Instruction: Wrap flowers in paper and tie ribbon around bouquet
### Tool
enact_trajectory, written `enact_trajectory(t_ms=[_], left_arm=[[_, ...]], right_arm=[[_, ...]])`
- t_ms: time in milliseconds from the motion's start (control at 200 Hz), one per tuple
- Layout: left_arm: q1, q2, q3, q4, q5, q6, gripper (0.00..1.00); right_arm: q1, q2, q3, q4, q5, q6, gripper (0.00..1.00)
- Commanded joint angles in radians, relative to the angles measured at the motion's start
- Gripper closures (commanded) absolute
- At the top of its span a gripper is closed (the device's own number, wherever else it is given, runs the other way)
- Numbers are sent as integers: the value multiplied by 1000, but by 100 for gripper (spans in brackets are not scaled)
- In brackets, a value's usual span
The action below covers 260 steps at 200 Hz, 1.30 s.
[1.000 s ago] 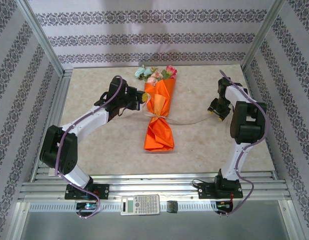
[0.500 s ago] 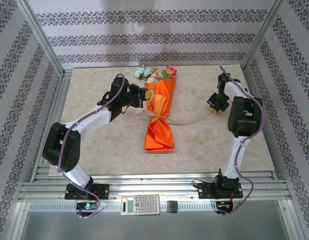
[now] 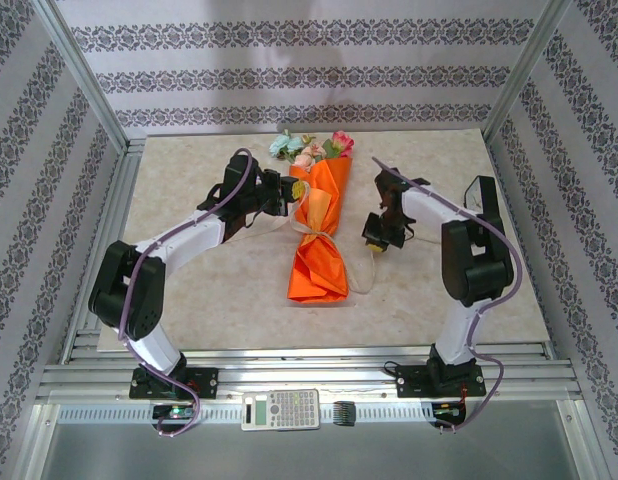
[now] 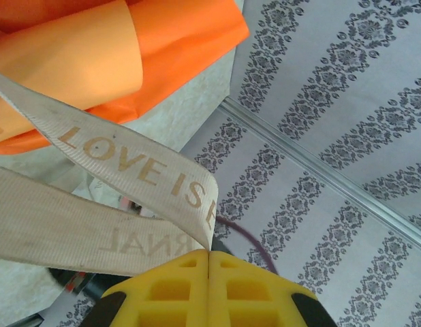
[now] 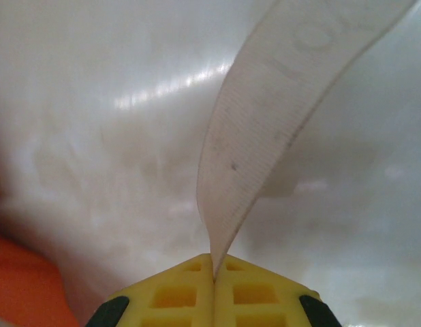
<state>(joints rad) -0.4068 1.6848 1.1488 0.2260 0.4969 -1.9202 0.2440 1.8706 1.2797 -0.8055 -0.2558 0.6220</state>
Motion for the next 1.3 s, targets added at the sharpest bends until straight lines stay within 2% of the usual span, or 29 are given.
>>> enact_trajectory(t_ms=[0,65,145,225,290,440,619,899,1049,1204,1249,1294], left_arm=[[-12,20,16,60,17,-19,100],[-12,26,24,62,21,-17,100],[-13,34,31,62,23,-14,100],[-13,38,35,62,26,-13,100],[-13,41,40,59,29,-9,100],[-13,46,54,64,33,-7,100],[-20,49,74,59,45,1,100],[-46,61,83,87,70,5,100],[-56,57,81,81,97,29,100],[-59,40,67,59,120,70,100],[-61,39,62,59,128,77,100],[-61,39,61,61,139,83,100]], right_arm=[[40,-61,-60,-33,-75,-1,100],[43,-80,-75,-61,-84,-23,99],[30,-119,-68,-102,-59,-54,71],[-7,-161,-44,-145,-9,-74,57],[-60,-184,-26,-168,21,-80,53],[-202,-192,3,-175,114,-40,50],[-325,-116,26,-86,154,99,51],[-337,9,32,23,133,294,51],[-347,88,46,54,117,342,52],[-344,123,44,84,94,381,64],[-341,123,41,93,97,387,75],[-338,114,31,107,103,392,94]])
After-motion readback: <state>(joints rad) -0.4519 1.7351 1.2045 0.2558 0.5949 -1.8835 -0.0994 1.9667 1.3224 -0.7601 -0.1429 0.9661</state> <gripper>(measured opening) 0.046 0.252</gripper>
